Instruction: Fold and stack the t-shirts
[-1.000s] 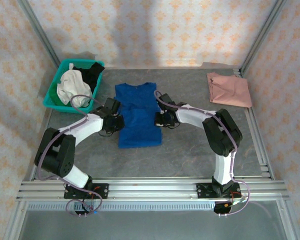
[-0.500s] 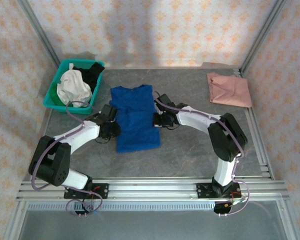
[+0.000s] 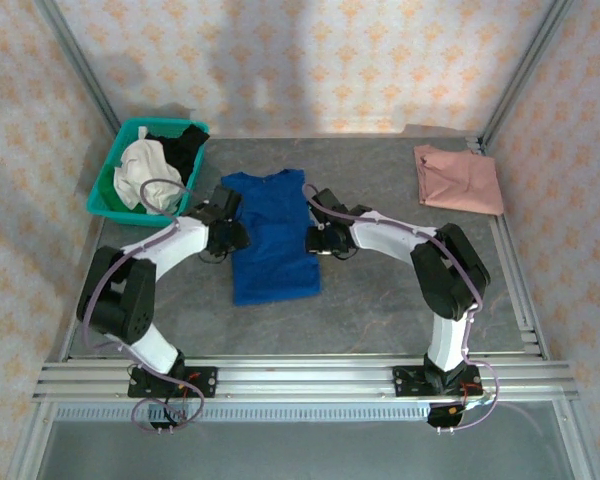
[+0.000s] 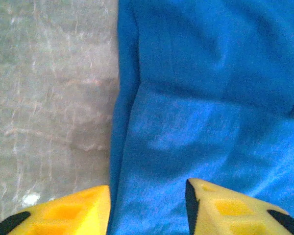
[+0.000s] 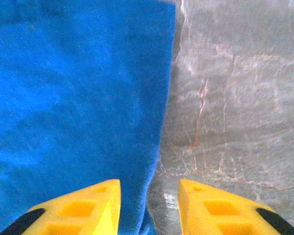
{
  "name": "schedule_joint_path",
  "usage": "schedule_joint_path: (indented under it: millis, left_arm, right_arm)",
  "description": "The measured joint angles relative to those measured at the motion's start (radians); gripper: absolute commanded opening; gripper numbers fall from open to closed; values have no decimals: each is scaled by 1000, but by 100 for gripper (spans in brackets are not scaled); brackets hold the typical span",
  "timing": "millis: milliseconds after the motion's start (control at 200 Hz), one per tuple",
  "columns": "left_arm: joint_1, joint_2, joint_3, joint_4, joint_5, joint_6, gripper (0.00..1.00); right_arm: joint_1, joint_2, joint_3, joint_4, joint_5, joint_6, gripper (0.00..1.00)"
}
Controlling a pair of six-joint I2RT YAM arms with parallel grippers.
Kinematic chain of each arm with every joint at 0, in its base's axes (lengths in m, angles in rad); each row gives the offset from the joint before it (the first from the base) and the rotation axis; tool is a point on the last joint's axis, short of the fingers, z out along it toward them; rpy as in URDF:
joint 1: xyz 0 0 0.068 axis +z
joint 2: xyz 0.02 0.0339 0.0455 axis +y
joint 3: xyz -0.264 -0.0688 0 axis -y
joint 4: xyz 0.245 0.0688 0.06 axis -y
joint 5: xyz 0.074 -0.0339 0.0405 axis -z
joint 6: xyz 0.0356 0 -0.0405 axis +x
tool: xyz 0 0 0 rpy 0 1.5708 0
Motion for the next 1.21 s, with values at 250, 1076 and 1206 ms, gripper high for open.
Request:
schedule_joint_path:
  millis: [250,1076,1206]
  left_arm:
    - [51,140,97,-8,-2,24,35]
    - [92,209,173,-17,46,74,0]
    - [92,169,173,-31,46,77,0]
  right_arm:
    - [-58,93,147,-5,3,-22,43]
    - [-91,287,300,-14,-99,-53,0]
    - [-91,285,300,-15,-99,-53,0]
